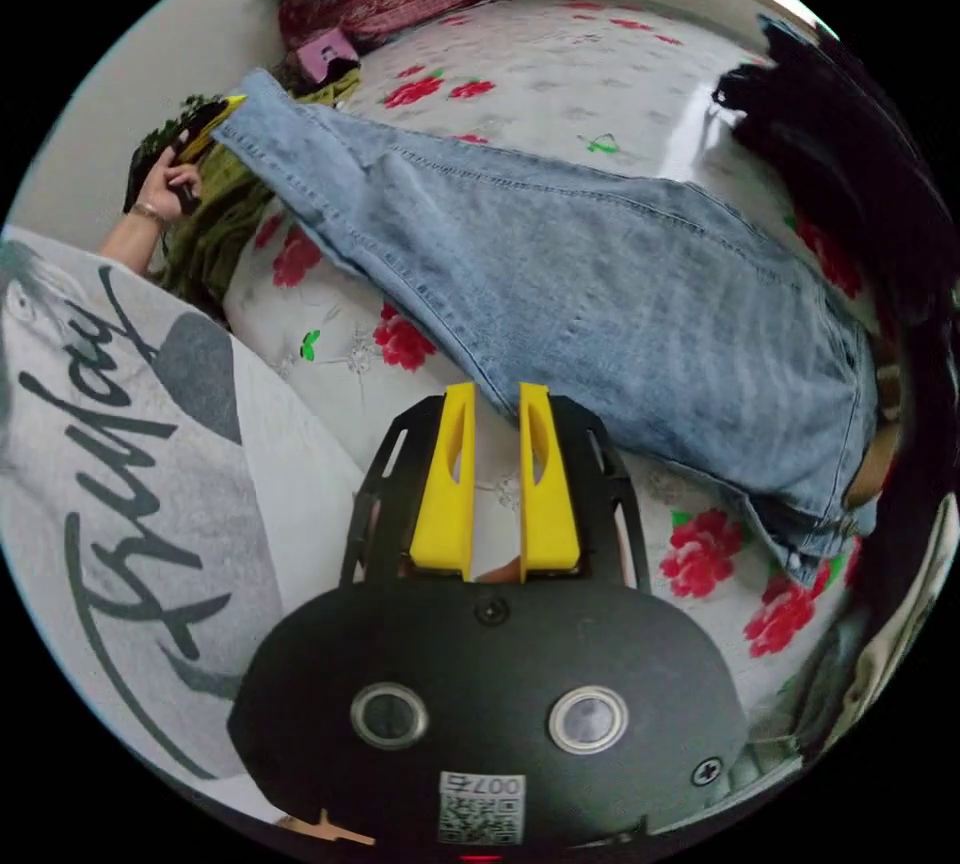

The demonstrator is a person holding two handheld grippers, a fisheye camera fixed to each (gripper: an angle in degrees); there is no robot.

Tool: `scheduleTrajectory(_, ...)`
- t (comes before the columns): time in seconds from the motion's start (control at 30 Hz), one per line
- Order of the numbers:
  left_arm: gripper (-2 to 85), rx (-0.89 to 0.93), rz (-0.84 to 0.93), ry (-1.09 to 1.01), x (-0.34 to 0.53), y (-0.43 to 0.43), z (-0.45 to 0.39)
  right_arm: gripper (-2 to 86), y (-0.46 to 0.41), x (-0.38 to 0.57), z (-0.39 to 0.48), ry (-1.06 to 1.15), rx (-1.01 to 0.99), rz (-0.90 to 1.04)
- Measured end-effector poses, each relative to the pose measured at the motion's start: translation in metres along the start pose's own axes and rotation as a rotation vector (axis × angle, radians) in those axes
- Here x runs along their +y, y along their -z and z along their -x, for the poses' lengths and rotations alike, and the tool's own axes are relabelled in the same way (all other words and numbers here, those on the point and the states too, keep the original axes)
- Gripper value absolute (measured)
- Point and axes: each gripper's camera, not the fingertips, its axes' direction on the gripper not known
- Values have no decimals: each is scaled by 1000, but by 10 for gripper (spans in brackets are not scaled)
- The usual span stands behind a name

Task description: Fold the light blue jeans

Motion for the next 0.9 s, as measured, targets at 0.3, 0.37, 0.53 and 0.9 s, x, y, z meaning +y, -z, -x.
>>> scheduleTrajectory(0.3, 97, 229, 720, -766, 101, -256, -311, 73, 90, 96, -113, -533, -130, -348)
scheduleTrajectory(0.37, 114, 257, 997, -789, 184, -329, -341, 82, 105, 133, -146, -687, -137, -418)
scheduleTrajectory(0.53, 103, 248, 1102, -749, 256, -359, -357, 109, 127, 234, -219, -1041, -249, -630)
scheduleTrajectory(0.9, 116, -253, 650, -323, 139, -306, -256, 135, 122, 263, -317, -1287, -309, -727)
